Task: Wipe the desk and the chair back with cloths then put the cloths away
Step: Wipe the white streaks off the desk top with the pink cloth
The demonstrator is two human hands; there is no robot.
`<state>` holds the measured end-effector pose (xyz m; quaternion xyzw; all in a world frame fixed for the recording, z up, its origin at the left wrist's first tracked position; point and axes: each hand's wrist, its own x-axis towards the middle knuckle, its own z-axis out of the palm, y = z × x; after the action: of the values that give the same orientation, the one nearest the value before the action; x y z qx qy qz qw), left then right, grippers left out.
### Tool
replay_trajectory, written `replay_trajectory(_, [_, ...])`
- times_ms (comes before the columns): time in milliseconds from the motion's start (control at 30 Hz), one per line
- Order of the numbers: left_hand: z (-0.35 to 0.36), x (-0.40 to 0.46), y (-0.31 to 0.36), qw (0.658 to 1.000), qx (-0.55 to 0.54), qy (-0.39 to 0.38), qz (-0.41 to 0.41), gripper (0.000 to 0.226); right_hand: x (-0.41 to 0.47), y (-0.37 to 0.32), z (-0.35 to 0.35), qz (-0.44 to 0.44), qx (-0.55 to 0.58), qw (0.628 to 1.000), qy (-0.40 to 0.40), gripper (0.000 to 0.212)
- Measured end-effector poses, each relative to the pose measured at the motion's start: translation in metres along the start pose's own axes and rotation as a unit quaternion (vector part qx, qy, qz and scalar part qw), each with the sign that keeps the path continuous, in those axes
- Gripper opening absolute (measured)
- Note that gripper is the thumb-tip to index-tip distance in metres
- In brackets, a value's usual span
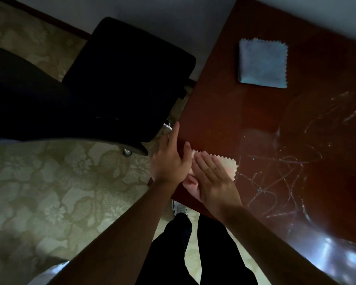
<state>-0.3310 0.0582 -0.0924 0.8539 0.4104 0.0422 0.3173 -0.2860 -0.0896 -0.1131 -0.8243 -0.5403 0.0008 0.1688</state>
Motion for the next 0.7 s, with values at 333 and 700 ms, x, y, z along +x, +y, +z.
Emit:
replay_trajectory(333, [0.001, 0.0, 0.0, 1.0, -0.002, 0.02, 0.019, 0.067, 0.102, 0.041, 0.0, 0.133, -0.041, 0.99, 0.032, 0.053])
replay_trajectory(700, [0.003, -0.003, -0.002, 0.999, 0.034, -0.004, 0.03, 0.072, -0.009, 0.03, -0.017, -0.007, -0.02, 1.0, -0.003, 0.048])
